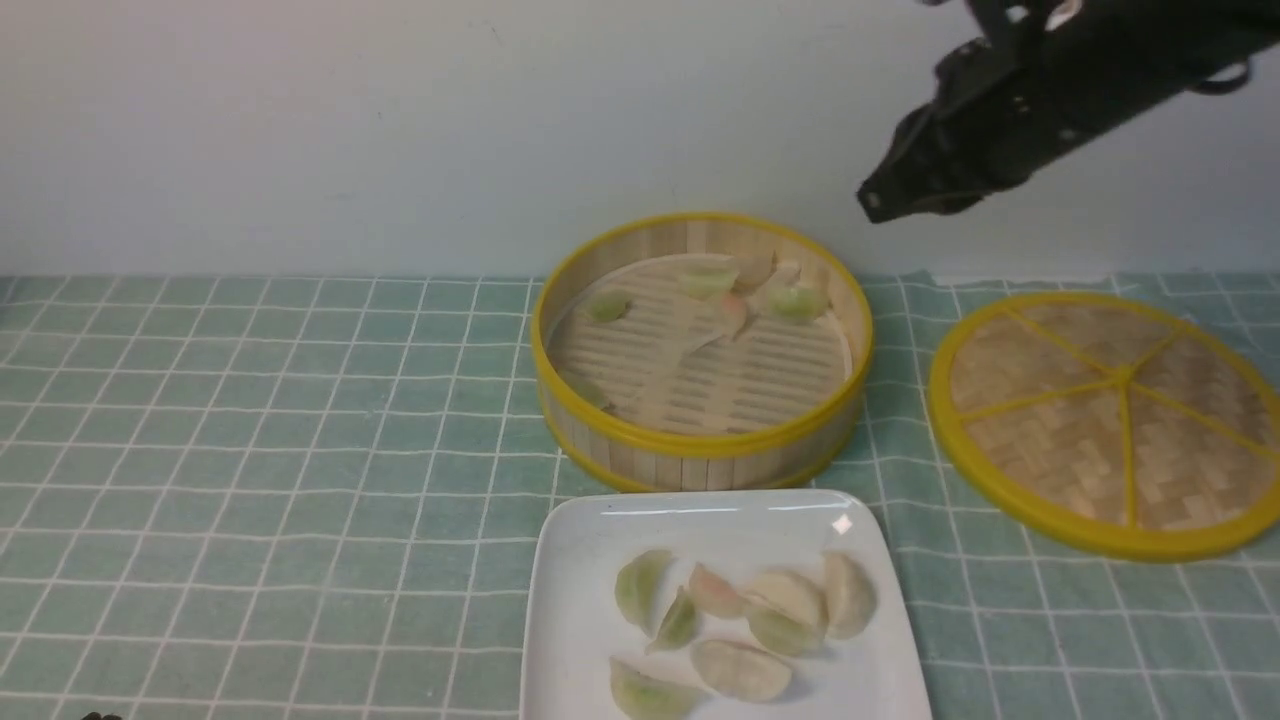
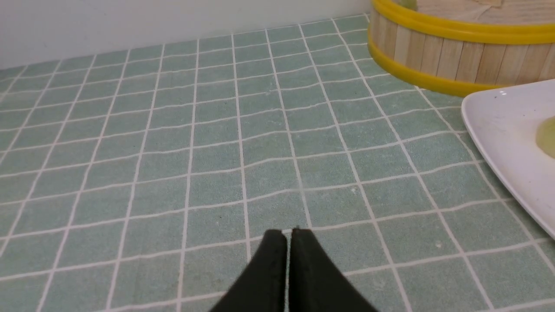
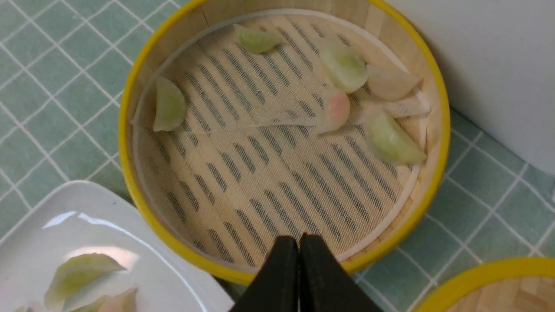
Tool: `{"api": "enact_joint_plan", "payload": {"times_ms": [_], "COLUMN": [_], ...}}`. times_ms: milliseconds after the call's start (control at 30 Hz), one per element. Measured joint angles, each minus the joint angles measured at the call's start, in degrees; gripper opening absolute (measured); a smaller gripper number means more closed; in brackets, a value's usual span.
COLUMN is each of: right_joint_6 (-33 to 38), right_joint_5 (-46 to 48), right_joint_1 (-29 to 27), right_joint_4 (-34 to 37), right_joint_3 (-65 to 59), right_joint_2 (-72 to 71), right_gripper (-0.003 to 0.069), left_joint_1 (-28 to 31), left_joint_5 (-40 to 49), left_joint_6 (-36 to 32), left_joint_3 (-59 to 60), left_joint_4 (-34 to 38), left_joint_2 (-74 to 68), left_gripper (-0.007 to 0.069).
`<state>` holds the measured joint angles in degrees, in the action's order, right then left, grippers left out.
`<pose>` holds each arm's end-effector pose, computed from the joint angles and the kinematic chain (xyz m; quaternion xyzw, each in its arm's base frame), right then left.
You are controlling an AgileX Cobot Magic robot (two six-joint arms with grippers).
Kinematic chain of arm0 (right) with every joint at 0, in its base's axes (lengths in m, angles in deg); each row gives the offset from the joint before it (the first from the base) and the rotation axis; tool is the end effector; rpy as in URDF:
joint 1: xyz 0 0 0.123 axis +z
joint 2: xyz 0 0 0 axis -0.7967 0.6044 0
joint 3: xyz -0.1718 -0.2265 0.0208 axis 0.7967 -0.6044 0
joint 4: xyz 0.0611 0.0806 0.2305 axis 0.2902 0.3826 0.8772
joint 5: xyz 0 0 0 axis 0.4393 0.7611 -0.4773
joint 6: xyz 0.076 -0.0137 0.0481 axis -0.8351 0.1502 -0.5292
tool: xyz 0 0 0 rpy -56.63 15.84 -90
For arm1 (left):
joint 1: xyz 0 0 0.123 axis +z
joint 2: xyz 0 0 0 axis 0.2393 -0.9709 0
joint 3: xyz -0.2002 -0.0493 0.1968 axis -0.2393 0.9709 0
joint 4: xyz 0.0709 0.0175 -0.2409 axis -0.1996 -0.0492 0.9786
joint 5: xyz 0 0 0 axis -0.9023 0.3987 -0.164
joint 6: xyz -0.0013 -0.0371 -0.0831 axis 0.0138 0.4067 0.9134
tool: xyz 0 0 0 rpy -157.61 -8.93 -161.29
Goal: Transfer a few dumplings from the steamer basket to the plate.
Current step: Use the right arm to grab a dumpling from inside the steamer
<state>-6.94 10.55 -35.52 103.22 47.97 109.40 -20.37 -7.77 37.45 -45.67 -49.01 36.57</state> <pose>0.3836 0.1471 0.3312 -0.3423 0.8898 0.1347 0.2700 0.0519 -0.0082 0.1706 0.0726 0.8031 -0.0296 0.5907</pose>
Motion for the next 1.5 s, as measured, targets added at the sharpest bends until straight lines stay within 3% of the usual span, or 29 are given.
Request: {"api": "enact_joint_plan", "payload": {"times_ms": [167, 467, 667, 1100, 1233, 1267, 1300, 1500], "right_joint_6": [-0.3, -0.9, -0.9, -4.1, -7.8, -8.7, -9.0, -11.9], "right_joint_5": [1.6, -6.0, -11.6, -18.5, -17.9, -16.2, -14.5, -1.1], "right_joint_1": [2.7, 6.0, 6.0, 6.0, 6.0, 6.0, 6.1, 6.9], "right_joint_4": [-6.0, -12.9, -16.6, -27.2, -28.0, -28.4, -28.5, -26.9], "right_joint_3": [7.8, 13.4, 13.4, 13.6, 14.0, 14.9, 15.6, 20.7], "right_joint_2": [7.9, 21.3, 25.1, 30.6, 30.6, 30.5, 30.4, 28.5], "right_gripper": [0.0074, 0.0352, 0.0451, 0.0451, 0.0339, 0.0234, 0.0185, 0.0184], "left_joint_1": [0.0, 0.0, 0.0, 0.0, 0.0, 0.0, 0.0, 0.0], "left_joint_5": [0.0, 0.0, 0.0, 0.0, 0.0, 0.0, 0.0, 0.0], "left_joint_6": [0.0, 0.0, 0.0, 0.0, 0.0, 0.0, 0.0, 0.0], "left_joint_3": [0.0, 0.0, 0.0, 0.0, 0.0, 0.0, 0.0, 0.0], "left_joint_4": [0.0, 0.0, 0.0, 0.0, 0.0, 0.0, 0.0, 0.0], "left_joint_2": [0.0, 0.0, 0.0, 0.0, 0.0, 0.0, 0.0, 0.0], "left_gripper": [-0.0006, -0.0006, -0.0006, -0.0006, -0.0006, -0.0006, -0.0006, -0.0006]}}
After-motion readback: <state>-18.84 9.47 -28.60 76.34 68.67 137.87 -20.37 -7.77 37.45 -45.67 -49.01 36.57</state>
